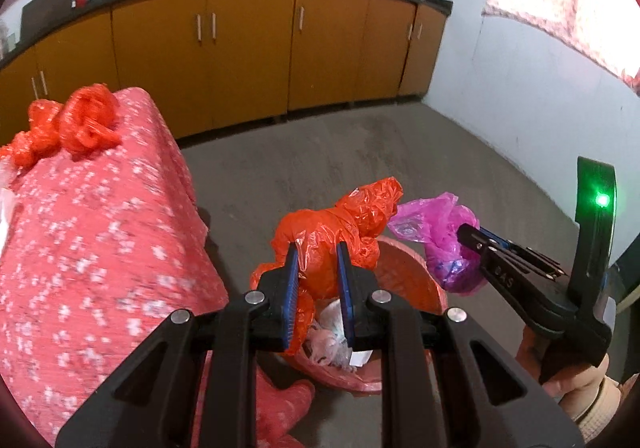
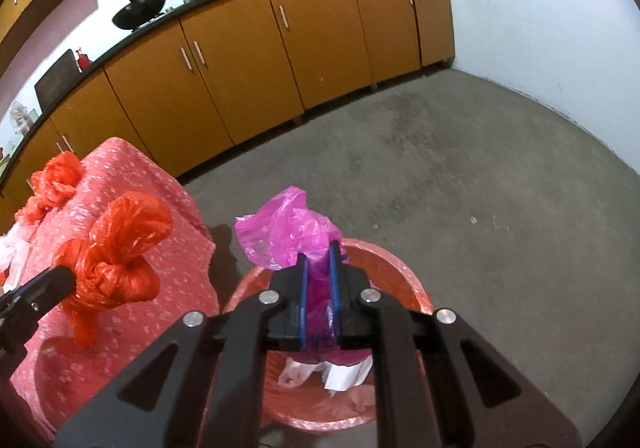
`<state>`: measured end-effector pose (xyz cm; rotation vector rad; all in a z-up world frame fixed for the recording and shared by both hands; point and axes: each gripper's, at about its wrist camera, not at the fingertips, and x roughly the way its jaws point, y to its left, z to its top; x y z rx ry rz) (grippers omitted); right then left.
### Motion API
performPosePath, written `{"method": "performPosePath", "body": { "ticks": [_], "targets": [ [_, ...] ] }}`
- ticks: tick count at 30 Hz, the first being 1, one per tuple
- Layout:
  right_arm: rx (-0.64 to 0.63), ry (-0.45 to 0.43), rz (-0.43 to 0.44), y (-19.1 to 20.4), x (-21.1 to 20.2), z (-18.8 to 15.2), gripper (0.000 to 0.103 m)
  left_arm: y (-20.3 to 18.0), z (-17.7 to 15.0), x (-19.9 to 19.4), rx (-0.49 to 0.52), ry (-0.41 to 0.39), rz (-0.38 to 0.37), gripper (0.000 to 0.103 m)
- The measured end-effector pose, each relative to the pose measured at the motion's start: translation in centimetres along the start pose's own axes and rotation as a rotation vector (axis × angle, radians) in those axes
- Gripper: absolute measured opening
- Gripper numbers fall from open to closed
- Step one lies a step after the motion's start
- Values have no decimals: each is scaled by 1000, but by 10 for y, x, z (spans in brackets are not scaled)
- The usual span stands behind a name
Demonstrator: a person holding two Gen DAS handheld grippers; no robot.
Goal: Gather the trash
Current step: 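Carry the red and purple bags over the orange wastebasket with both grippers, then open both grippers to drop the bags into the wastebasket, then grasp a red bag with the right gripper while the left gripper grasps clear plastic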
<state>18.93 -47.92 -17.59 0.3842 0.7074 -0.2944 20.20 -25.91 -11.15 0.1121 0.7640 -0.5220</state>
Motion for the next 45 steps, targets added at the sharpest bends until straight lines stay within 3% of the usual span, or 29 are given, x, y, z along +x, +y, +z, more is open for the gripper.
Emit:
{"method": "performPosePath", "body": {
  "ticks": [16, 26, 36, 45],
  "targets": [
    [40, 42, 13, -16, 21, -5, 23, -15, -4, 32, 3, 76, -24, 23],
    [4, 18, 21, -2, 6, 1, 23, 8, 3, 9, -64, 34, -5, 23],
    [-121, -18, 162, 94, -15, 25, 23, 87, -4, -57, -138, -73, 115, 28],
    [-294, -27, 322, 231, -27, 32, 28, 203, -28, -144, -187, -209, 385, 43]
  ]
}}
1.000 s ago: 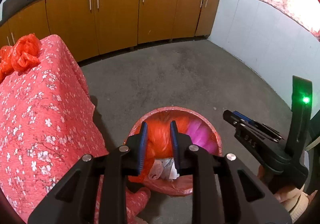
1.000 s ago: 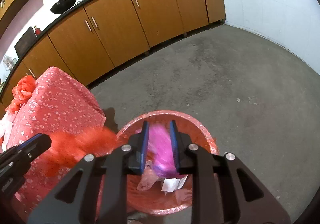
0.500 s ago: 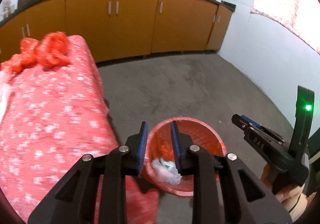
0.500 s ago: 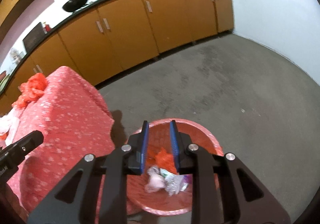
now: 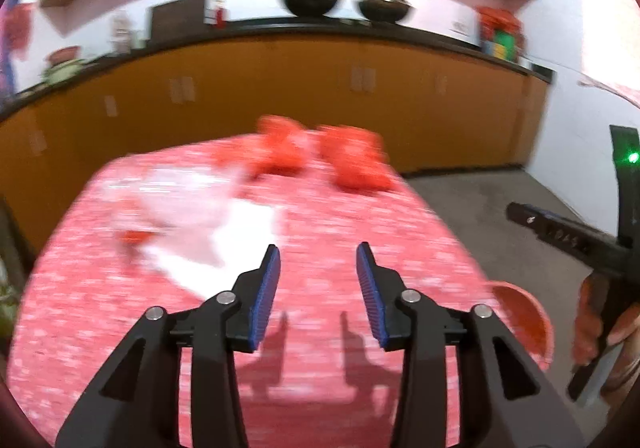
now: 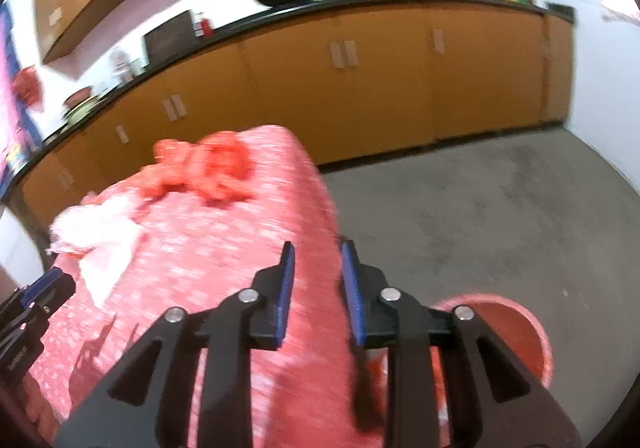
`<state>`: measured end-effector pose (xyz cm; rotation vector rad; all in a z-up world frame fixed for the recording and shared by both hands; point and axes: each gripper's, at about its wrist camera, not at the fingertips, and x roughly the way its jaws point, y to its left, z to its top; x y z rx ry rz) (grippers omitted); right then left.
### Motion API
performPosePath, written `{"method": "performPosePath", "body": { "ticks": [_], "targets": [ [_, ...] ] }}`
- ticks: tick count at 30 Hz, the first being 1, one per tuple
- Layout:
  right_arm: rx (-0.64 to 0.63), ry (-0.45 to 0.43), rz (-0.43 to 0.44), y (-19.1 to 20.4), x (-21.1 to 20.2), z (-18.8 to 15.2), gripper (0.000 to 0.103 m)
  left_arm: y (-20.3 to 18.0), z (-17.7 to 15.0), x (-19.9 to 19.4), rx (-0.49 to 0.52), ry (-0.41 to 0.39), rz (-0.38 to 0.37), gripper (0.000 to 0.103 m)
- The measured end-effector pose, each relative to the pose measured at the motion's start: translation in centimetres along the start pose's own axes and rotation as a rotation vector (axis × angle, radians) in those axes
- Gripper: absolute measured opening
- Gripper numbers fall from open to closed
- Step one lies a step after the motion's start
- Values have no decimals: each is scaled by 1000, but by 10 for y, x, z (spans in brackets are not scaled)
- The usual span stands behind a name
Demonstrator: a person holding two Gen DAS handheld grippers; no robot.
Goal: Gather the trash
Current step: 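Grasp a red bag with the right gripper while the left gripper grasps clear plastic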
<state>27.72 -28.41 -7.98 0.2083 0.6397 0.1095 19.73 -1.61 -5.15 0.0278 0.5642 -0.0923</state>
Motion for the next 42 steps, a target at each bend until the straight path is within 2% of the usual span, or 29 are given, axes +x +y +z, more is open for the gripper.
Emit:
{"method": "performPosePath", "body": {
  "ticks": [2, 4, 7, 9, 14, 21, 23, 25, 27, 30, 35, 42],
  "targets": [
    [-31, 1, 32, 32, 11, 10, 30, 36, 0, -7, -29, -21, 67, 45],
    [-49, 1, 50, 54, 21, 16, 39, 62, -1, -11, -54, -30, 116, 47],
    [-78, -5, 44, 86, 40, 27, 53, 102, -3, -13, -100, -34, 174, 51],
    [-98, -7, 22, 105, 56, 36, 56, 122, -4, -11, -125, -36, 205, 52],
    [-122, 7, -61, 128, 92, 50, 60, 155, -3, -2, -170, -37, 235, 57],
    [-147, 50, -169, 145, 135, 58, 63, 177, -4, 7, -210, -34, 226, 59],
    [-142, 77, -173, 147, 145, 60, 59, 179, -4, 8, -216, -35, 219, 60],
    [-132, 98, -172, 147, 150, 61, 39, 181, -4, 8, -218, -37, 209, 61],
    [-132, 124, -158, 147, 156, 60, 26, 180, -4, 8, -219, -39, 202, 62],
    [-137, 129, -136, 148, 155, 57, 16, 180, -2, 7, -234, -49, 177, 65],
    [-133, 135, -80, 149, 147, 49, 12, 176, 3, 14, -221, -38, 183, 66],
    [-155, 132, -61, 156, 139, 41, 12, 207, 18, 41, -358, 28, 183, 62]
  ]
}}
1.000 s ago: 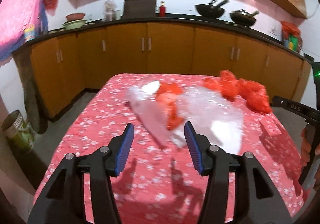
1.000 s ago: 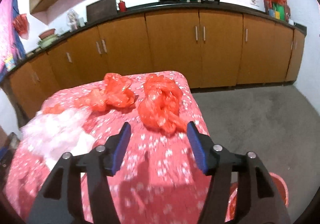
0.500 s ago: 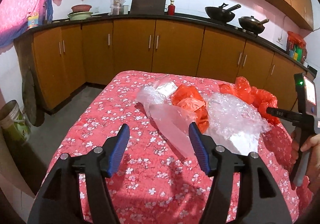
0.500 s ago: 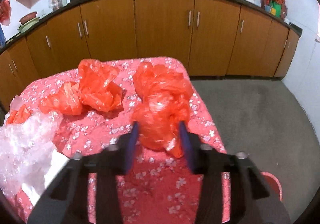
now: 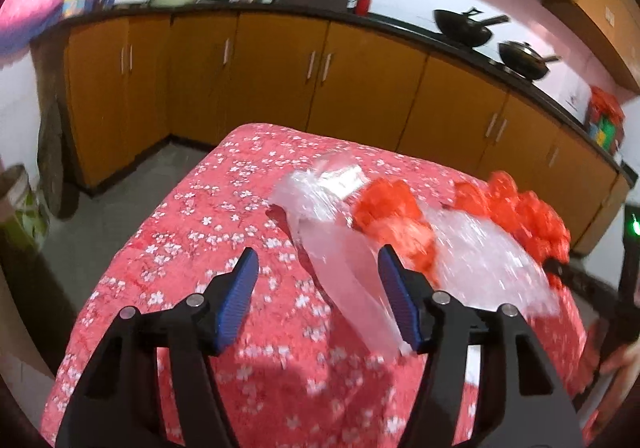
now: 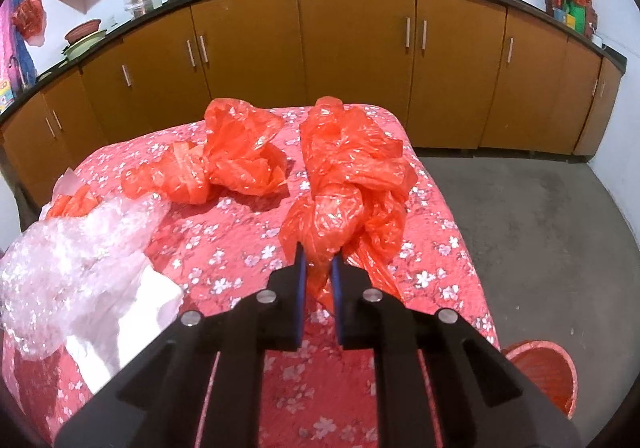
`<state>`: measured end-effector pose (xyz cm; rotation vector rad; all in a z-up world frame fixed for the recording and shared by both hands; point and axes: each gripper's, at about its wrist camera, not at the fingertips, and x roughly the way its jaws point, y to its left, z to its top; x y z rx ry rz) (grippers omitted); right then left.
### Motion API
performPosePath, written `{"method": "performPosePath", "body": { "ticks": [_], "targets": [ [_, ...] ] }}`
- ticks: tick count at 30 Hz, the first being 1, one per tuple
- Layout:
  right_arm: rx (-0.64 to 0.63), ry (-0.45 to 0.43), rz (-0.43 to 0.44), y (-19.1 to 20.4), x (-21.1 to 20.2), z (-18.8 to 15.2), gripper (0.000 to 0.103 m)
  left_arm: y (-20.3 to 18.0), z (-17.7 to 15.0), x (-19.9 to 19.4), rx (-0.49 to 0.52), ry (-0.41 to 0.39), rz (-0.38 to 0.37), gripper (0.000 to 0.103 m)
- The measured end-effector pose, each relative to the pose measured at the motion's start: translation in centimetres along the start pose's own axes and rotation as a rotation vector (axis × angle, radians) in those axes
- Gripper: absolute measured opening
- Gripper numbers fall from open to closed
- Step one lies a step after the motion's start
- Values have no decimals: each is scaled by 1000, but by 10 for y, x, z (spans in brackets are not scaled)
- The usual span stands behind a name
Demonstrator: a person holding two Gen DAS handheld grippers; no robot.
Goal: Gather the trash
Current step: 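Grasp a red bag with the right gripper while the left gripper grasps clear plastic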
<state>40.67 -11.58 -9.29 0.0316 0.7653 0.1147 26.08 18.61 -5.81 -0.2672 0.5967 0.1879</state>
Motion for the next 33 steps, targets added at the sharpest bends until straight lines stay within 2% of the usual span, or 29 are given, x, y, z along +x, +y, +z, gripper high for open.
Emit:
{"method": "performPosePath", "body": {
  "ticks": [5, 8, 17, 20, 22, 25, 28, 33],
  "targets": [
    [-2, -1, 2, 0, -1, 0, 12, 4, 20, 23, 5, 20, 53, 62],
    [-1, -1, 1, 0, -1, -1, 12, 5, 25, 40, 11, 62, 66, 57],
    [-11, 2, 9, 3, 0, -1, 12, -3, 15, 54, 64, 111, 42, 52],
    [-19, 6, 21, 5, -1, -2, 12, -7, 15, 59, 86, 140, 47, 42],
    [-26, 6, 26, 7, -2, -3, 12, -6, 16, 64, 90, 163, 53, 27],
    [-28, 2, 30, 7, -4, -4, 12, -4, 15, 66, 81, 176, 59, 12],
    [-20, -5, 33, 6, -7, -5, 12, -2, 14, 63, 88, 167, 76, 6],
    [-5, -21, 39, 1, -14, -9, 12, 5, 16, 53, 74, 141, 73, 5]
  ]
}}
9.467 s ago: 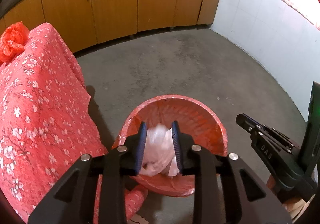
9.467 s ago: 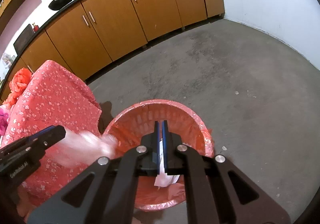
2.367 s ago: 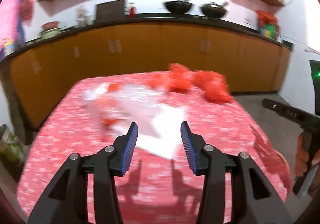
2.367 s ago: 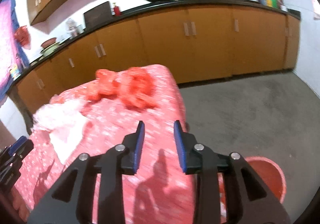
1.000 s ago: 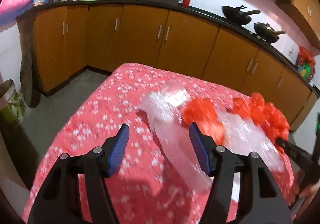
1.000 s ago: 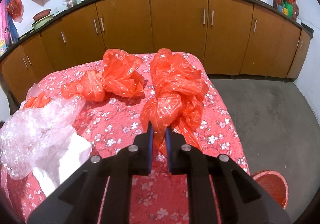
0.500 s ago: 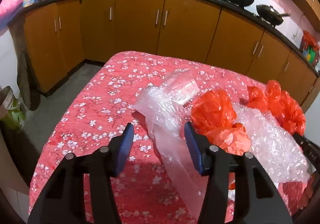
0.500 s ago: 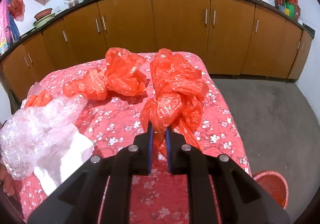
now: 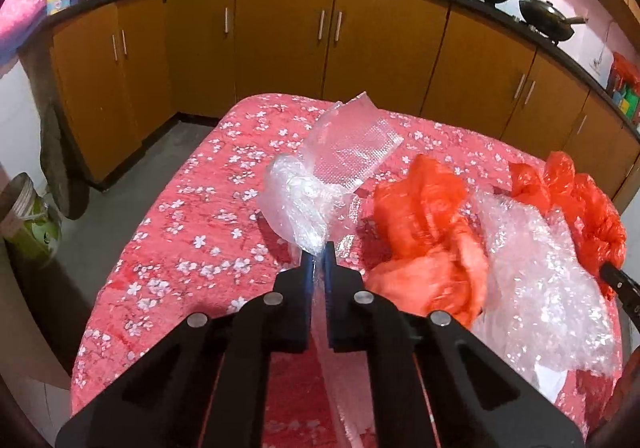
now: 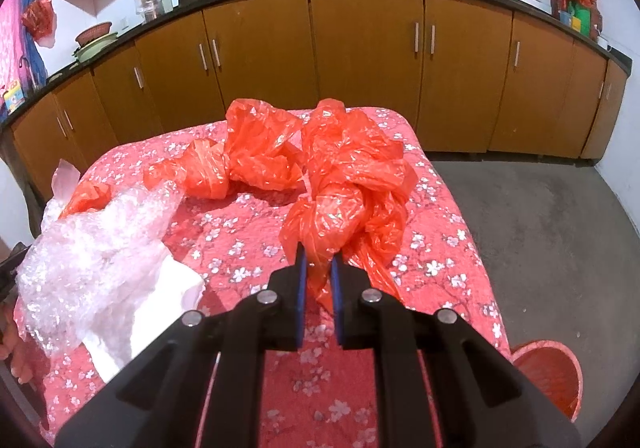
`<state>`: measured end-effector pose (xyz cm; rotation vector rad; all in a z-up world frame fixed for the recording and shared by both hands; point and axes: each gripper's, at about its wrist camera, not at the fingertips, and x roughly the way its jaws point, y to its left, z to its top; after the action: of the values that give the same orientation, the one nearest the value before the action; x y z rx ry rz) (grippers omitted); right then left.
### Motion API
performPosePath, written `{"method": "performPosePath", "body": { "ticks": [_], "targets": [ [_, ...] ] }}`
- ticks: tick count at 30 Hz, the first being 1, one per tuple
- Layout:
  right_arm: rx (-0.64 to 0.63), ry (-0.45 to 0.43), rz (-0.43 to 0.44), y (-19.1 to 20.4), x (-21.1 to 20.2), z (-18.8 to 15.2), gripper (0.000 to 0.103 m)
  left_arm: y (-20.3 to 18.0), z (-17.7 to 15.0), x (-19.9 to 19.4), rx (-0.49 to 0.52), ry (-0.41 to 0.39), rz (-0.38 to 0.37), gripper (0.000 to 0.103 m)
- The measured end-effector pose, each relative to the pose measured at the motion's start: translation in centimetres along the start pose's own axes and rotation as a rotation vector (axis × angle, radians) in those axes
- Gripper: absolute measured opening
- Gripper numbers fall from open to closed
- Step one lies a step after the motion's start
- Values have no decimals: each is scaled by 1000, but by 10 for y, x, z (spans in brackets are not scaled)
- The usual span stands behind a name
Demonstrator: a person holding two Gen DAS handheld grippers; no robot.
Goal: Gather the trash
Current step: 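Grasp a red bag with the right gripper while the left gripper grasps clear plastic, then carry the red bag and clear plastic over the wastebasket with both grippers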
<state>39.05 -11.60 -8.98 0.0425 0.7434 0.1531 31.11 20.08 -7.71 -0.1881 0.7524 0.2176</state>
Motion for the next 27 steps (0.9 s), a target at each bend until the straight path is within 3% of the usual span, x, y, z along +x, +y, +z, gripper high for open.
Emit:
{"method": "performPosePath", "body": {
  "ticks": [16, 27],
  "targets": [
    [6, -61, 20, 1, -46, -1, 12, -4, 12, -53, 32, -105, -4, 5],
    [48, -125, 11, -34, -95, -6, 12, -67, 9, -102, 136, -172, -89, 5]
  ]
}}
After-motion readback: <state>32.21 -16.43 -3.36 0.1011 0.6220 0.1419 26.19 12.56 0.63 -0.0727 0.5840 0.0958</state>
